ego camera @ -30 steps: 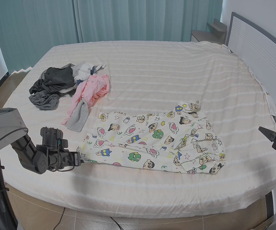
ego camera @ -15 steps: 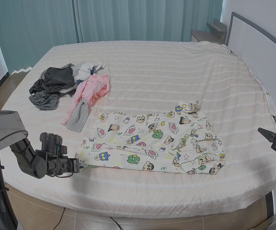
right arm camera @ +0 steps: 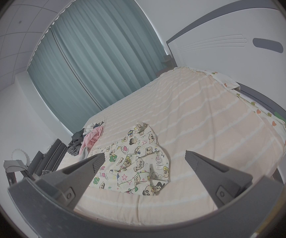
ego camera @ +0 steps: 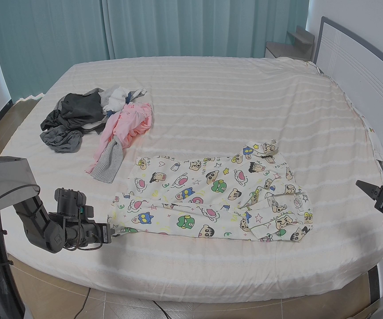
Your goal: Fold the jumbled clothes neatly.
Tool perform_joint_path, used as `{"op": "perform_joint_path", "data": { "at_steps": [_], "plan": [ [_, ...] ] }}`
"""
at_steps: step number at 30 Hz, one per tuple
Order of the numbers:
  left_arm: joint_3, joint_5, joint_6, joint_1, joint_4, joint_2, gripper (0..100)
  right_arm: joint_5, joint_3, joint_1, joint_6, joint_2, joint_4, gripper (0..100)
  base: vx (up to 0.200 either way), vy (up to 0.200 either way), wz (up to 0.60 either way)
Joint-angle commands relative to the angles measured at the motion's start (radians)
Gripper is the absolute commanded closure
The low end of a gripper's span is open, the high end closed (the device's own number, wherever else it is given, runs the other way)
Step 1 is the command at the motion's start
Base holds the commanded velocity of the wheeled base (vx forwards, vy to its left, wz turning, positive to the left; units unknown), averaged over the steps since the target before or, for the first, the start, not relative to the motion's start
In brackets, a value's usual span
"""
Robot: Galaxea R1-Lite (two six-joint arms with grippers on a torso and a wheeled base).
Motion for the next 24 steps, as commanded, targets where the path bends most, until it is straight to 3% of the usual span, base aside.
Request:
{"op": "perform_joint_path", "data": {
  "at_steps": [1,4,6,8,10,14,15,18,19,20,21,22,24],
  "plan": [
    [0.039,-0.001,-0.01,0.0,-0.059,-0.005,0,0.015,0.018,0.001,-0.009,0.002,0.0,0,0.0,0.0,0.0],
    [0.085,0.003,-0.083,0.008,-0.167,-0.025,0,0.042,0.018,0.012,-0.015,0.008,0.001,0,0.0,0.0,0.0],
    [0.085,0.003,-0.083,0.008,-0.167,-0.025,0,0.042,0.018,0.012,-0.015,0.008,0.001,0,0.0,0.0,0.0],
    [0.165,-0.01,-0.303,0.001,-0.299,-0.132,0,0.038,0.01,0.067,-0.027,0.008,0.009,0,0.0,0.0,0.0],
    [0.183,-0.021,-0.407,-0.002,-0.305,-0.187,0,0.033,0.015,0.103,-0.049,0.005,0.012,0,0.0,0.0,0.0],
    [0.215,-0.033,-0.487,0.009,-0.315,-0.215,0,-0.01,0.008,0.184,-0.07,0.009,0.046,0,0.0,0.0,0.0],
    [0.235,-0.049,-0.528,0.032,-0.32,-0.219,0,-0.045,-0.005,0.235,-0.07,0.011,0.085,0,0.0,0.0,0.0],
    [0.293,-0.174,-0.653,0.063,-0.355,-0.244,0,-0.097,-0.039,0.337,-0.07,0.017,0.179,0,0.0,0.0,0.0],
    [0.293,-0.174,-0.653,0.063,-0.355,-0.244,0,-0.097,-0.039,0.337,-0.07,0.017,0.179,0,0.0,0.0,0.0],
    [0.358,-0.303,-0.749,0.08,-0.41,-0.276,0,-0.119,-0.073,0.403,-0.073,0.031,0.246,0,0.0,0.0,0.0],
    [0.358,-0.303,-0.749,0.08,-0.41,-0.276,0,-0.119,-0.073,0.403,-0.073,0.031,0.246,0,0.0,0.0,0.0],
    [0.436,-0.428,-0.783,0.097,-0.484,-0.293,0,-0.142,-0.117,0.46,-0.092,0.059,0.314,0,0.0,0.0,0.0],
    [0.502,-0.489,-0.775,0.104,-0.572,-0.287,0,-0.174,-0.162,0.498,-0.142,0.095,0.385,0,0.0,0.0,0.0]
  ]
}}
